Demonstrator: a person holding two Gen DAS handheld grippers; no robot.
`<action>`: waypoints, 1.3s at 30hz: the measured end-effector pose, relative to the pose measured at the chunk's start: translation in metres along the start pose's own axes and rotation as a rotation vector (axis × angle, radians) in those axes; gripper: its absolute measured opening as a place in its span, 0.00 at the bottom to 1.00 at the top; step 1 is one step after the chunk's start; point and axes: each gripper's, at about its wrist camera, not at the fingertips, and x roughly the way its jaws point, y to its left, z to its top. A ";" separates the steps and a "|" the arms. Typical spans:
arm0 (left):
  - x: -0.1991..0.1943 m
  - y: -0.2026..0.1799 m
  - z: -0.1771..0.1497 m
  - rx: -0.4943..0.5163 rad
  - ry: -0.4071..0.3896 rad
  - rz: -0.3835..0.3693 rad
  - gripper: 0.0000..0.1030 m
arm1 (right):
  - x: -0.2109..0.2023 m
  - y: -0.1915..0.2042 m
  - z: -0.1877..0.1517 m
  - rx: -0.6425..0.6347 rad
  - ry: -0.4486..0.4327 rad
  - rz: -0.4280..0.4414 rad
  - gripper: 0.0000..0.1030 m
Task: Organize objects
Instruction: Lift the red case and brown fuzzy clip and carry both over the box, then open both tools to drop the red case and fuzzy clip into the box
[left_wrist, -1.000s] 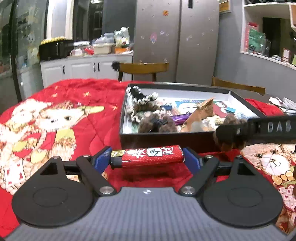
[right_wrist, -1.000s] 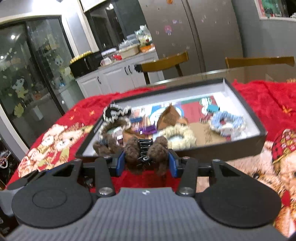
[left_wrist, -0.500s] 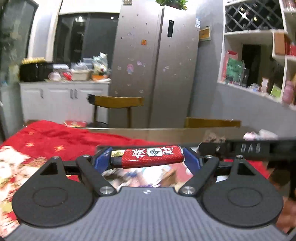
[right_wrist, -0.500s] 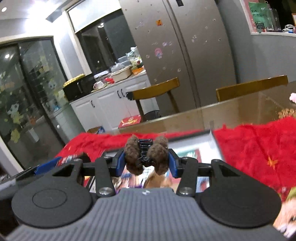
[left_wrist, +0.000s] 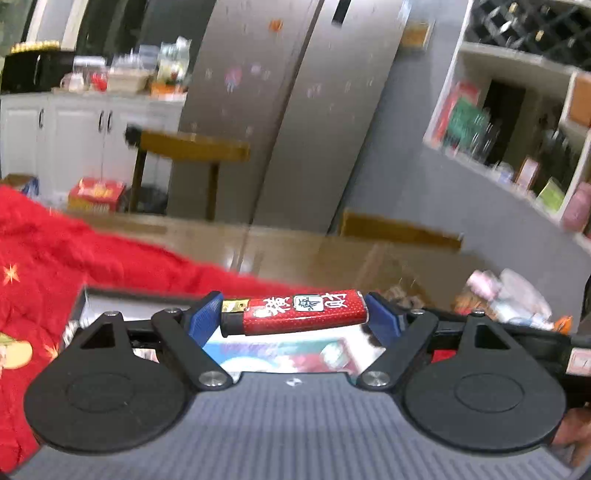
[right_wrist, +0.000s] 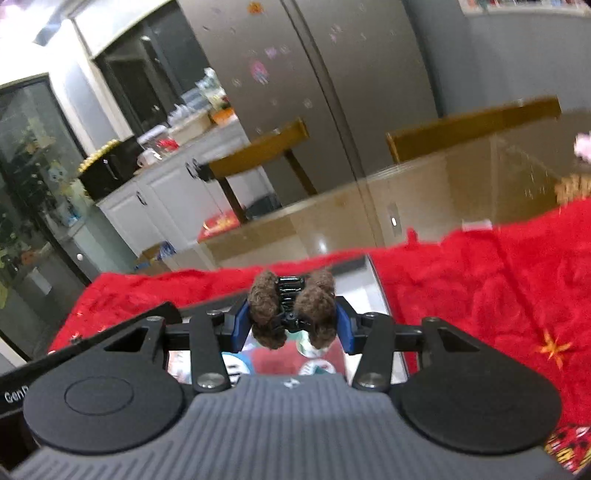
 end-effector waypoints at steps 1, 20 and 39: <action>0.008 0.003 -0.004 -0.011 0.018 0.008 0.83 | 0.007 -0.003 -0.002 0.005 0.014 0.001 0.49; 0.055 0.033 -0.030 -0.125 0.146 0.051 0.83 | 0.032 -0.006 -0.013 -0.018 0.069 -0.032 0.51; 0.053 0.044 -0.023 -0.211 0.175 0.026 0.85 | 0.027 -0.011 -0.008 0.001 0.053 0.012 0.75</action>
